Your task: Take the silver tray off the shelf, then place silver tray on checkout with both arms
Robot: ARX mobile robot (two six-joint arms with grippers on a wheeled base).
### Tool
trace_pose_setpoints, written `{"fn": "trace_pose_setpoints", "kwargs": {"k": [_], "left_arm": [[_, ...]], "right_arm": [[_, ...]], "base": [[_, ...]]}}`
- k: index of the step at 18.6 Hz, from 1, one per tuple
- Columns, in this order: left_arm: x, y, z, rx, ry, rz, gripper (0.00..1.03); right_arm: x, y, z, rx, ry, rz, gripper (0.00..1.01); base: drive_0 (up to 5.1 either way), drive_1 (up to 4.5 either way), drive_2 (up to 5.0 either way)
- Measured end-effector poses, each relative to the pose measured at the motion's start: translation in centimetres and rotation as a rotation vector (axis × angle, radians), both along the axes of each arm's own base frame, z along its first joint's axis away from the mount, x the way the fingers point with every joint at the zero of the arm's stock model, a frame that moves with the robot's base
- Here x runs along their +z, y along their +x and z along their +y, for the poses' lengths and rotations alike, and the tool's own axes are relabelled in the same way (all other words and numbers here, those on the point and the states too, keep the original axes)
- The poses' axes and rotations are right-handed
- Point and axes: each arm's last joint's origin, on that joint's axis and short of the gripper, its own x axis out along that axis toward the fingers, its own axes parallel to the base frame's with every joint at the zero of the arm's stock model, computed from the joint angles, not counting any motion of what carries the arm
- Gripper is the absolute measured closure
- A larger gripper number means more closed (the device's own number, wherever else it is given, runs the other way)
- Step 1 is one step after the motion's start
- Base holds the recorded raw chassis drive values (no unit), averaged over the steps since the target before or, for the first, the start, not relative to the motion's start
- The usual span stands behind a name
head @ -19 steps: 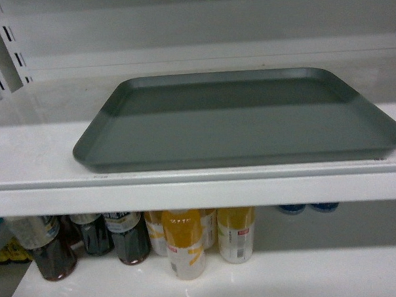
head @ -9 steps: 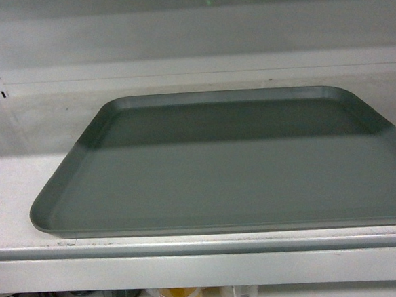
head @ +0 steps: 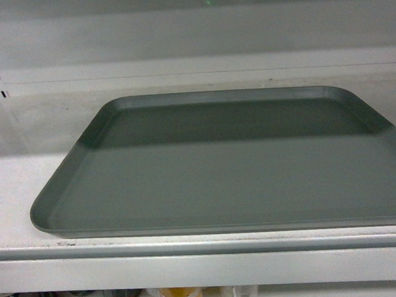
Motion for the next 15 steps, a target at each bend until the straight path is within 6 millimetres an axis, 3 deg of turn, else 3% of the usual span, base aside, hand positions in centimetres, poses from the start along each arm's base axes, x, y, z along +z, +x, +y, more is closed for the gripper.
{"fn": "trace_pose_setpoints", "kwargs": {"k": [6, 7, 8, 10, 15], "left_arm": [[0.0, 0.0, 0.0, 0.000, 0.000, 0.000, 0.05], [-0.1, 0.0, 0.0, -0.001, -0.003, 0.024, 0.05], [-0.2, 0.0, 0.0, -0.015, -0.026, 0.159, 0.05], [0.4, 0.9, -0.1, -0.037, -0.038, 0.284, 0.05], [1.7, 3.9, -0.1, -0.094, -0.064, 0.231, 0.05]], "right_arm": [[0.0, 0.0, 0.0, 0.000, 0.000, 0.000, 0.03], [-0.1, 0.0, 0.0, 0.010, 0.009, 0.016, 0.03], [-0.4, 0.2, -0.1, 0.053, 0.045, 0.092, 0.03], [-0.5, 1.1, -0.1, 0.103, 0.108, 0.142, 0.03], [1.5, 4.0, 0.1, 0.167, 0.115, 0.073, 0.03]], "base": [[0.0, 0.00, 0.0], [0.0, 0.00, 0.0], [0.0, 0.00, 0.0], [0.0, 0.00, 0.0], [0.0, 0.00, 0.0]]}}
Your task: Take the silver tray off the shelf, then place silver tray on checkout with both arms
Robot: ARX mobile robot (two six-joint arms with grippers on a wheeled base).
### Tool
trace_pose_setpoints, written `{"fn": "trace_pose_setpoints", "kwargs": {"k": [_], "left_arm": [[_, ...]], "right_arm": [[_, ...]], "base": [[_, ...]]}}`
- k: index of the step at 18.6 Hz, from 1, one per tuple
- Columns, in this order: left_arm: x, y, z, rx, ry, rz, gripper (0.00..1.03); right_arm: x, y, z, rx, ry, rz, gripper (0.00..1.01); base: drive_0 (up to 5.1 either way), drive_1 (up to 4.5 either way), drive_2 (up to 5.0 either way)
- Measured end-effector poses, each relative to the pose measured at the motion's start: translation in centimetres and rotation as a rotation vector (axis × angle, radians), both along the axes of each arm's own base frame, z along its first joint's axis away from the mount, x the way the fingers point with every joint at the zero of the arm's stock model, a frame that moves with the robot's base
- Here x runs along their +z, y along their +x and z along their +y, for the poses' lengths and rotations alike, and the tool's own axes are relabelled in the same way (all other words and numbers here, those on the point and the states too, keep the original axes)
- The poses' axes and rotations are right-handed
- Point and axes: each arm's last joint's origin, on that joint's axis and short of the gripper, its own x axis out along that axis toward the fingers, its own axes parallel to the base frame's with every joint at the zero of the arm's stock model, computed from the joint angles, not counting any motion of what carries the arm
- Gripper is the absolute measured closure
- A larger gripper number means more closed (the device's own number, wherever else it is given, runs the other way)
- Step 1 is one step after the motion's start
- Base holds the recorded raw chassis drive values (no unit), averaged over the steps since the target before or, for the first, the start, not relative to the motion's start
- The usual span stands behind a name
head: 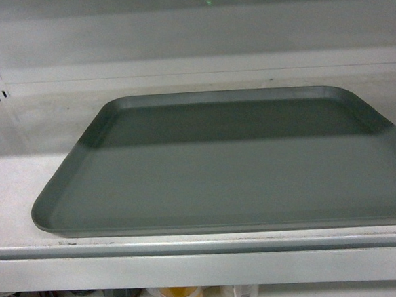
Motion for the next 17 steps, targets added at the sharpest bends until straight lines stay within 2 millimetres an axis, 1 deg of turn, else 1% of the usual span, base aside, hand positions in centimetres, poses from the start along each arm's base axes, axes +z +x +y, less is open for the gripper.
{"fn": "trace_pose_setpoints", "kwargs": {"k": [2, 5, 8, 10, 14, 17], "left_arm": [[0.1, 1.8, -0.2, -0.039, -0.017, -0.002, 0.05], [0.1, 5.5, -0.6, -0.082, -0.036, 0.014, 0.05], [-0.5, 8.8, -1.3, -0.108, -0.036, 0.066, 0.05], [-1.0, 11.2, -2.1, -0.118, -0.019, 0.105, 0.05], [-2.1, 14.8, -3.5, -0.132, 0.013, 0.146, 0.05], [-2.6, 16.6, -4.6, -0.144, 0.033, 0.172, 0.05]], "right_arm": [[0.5, 2.0, 0.1, 0.006, 0.003, -0.004, 0.03], [0.7, 5.9, 0.6, 0.010, -0.003, -0.009, 0.03], [-0.2, 9.4, 1.0, 0.015, -0.004, 0.043, 0.03], [-1.0, 11.4, 1.7, 0.021, -0.014, 0.089, 0.03], [-2.2, 13.9, 3.2, 0.041, -0.046, 0.111, 0.03], [-2.9, 15.3, 3.9, 0.041, -0.058, 0.134, 0.03]], "base": [[0.0, 0.00, 0.0], [0.0, 0.00, 0.0], [0.0, 0.00, 0.0], [0.0, 0.00, 0.0], [0.0, 0.00, 0.0], [0.0, 0.00, 0.0]]}}
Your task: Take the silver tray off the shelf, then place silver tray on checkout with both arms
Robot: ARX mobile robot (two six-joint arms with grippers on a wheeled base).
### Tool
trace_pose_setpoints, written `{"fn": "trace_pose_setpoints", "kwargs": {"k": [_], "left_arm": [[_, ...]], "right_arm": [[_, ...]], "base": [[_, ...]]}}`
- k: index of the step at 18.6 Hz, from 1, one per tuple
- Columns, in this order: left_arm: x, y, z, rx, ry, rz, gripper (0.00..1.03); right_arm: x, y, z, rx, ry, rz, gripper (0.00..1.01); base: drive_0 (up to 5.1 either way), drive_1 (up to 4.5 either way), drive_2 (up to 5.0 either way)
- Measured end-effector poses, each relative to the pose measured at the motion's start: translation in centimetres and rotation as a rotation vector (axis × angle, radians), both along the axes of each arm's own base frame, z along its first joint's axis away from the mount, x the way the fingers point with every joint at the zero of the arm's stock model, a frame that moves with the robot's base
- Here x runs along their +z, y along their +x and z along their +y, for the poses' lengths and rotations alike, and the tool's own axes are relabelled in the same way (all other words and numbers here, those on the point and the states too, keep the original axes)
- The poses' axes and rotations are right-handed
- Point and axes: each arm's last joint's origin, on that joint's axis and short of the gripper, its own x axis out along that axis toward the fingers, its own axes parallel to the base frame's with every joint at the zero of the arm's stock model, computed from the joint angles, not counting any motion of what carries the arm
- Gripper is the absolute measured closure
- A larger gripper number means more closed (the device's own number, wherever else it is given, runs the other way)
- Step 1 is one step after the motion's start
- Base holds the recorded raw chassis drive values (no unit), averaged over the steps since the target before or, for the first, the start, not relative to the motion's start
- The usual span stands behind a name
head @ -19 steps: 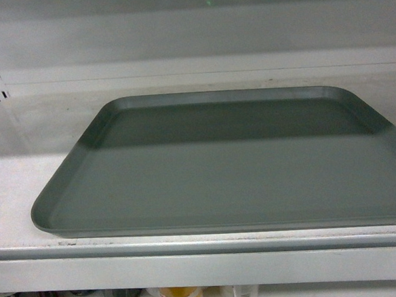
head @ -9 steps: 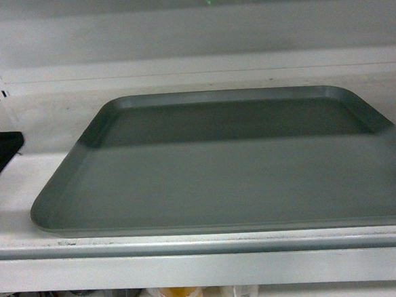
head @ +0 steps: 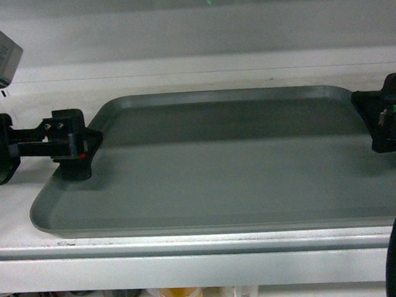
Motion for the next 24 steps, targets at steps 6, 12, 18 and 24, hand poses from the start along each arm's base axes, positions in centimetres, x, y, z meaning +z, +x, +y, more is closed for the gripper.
{"fn": "trace_pose_setpoints", "kwargs": {"k": [6, 12, 18, 24], "left_arm": [[0.0, 2.2, -1.4, -0.006, 0.019, 0.012, 0.05], [-0.6, 2.6, -2.0, 0.014, -0.004, 0.038, 0.05], [-0.7, 2.6, -2.0, 0.021, -0.013, 0.038, 0.05], [-0.8, 2.6, -2.2, 0.024, -0.009, 0.034, 0.05]], "right_arm": [[-0.3, 2.3, 0.1, -0.052, -0.023, 0.019, 0.03], [-2.2, 2.8, 0.1, -0.080, -0.022, 0.076, 0.03], [-2.9, 2.9, -0.1, -0.094, -0.016, 0.084, 0.03], [-2.9, 3.0, -0.1, -0.105, -0.011, 0.082, 0.21]], "base": [[0.0, 0.00, 0.0], [0.0, 0.00, 0.0], [0.0, 0.00, 0.0], [0.0, 0.00, 0.0]]}}
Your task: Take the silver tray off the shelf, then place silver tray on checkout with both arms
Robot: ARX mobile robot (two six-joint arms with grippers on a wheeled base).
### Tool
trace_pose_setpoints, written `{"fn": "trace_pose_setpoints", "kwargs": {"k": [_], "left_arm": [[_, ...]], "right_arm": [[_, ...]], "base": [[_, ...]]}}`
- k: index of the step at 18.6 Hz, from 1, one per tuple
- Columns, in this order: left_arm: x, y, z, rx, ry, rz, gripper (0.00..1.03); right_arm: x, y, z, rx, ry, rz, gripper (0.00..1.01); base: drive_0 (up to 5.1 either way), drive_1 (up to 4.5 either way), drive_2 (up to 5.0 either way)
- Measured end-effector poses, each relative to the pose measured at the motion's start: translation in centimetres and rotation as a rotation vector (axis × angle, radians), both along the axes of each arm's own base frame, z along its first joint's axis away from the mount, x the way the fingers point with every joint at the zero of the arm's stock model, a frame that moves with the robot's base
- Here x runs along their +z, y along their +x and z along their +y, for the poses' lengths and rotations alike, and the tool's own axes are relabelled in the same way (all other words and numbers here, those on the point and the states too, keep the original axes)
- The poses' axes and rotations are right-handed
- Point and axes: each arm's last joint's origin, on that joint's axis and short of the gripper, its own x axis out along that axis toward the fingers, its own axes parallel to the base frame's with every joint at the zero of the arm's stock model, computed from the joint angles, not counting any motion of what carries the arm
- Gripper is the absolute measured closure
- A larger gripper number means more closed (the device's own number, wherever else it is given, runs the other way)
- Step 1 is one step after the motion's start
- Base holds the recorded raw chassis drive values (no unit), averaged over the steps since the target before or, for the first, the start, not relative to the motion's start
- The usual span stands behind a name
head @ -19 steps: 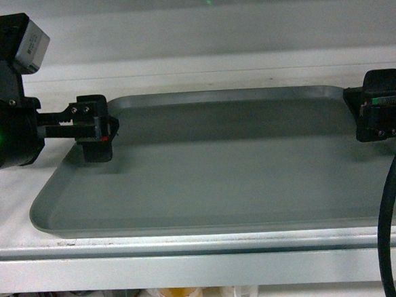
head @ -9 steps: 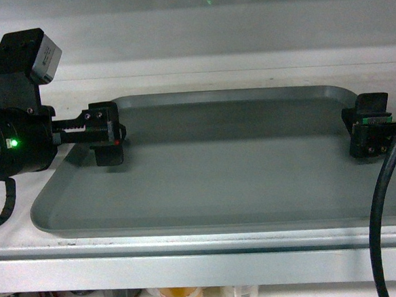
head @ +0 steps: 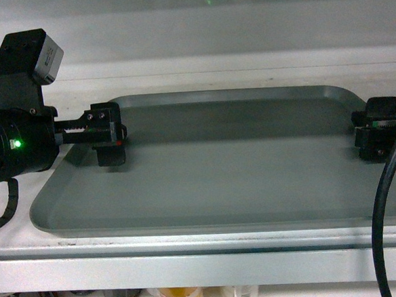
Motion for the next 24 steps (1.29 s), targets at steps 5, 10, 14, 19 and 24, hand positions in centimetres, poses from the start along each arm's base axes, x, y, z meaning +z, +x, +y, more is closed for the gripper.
{"fn": "trace_pose_setpoints", "kwargs": {"k": [5, 10, 14, 19, 24], "left_arm": [[0.0, 0.0, -0.3, 0.001, 0.005, -0.004, 0.14], [-0.1, -0.2, -0.9, -0.017, 0.005, -0.005, 0.85], [0.0, -0.2, -0.9, 0.018, -0.056, 0.006, 1.00], [0.2, -0.9, -0.7, 0.021, -0.063, 0.009, 1.00], [0.4, -1.6, -0.6, 0.021, -0.059, 0.026, 1.00]], "right_arm": [[0.0, 0.0, 0.2, 0.008, 0.001, -0.001, 0.63], [0.8, 0.1, 0.7, -0.005, 0.069, -0.007, 0.97], [0.8, 0.0, 0.7, -0.007, 0.069, -0.005, 0.97], [1.0, 0.0, 1.0, 0.020, 0.044, -0.026, 0.97], [1.3, -0.2, 1.3, 0.043, -0.001, -0.023, 0.97]], "base": [[0.0, 0.00, 0.0], [0.0, 0.00, 0.0], [0.0, 0.00, 0.0], [0.0, 0.00, 0.0], [0.0, 0.00, 0.0]]}}
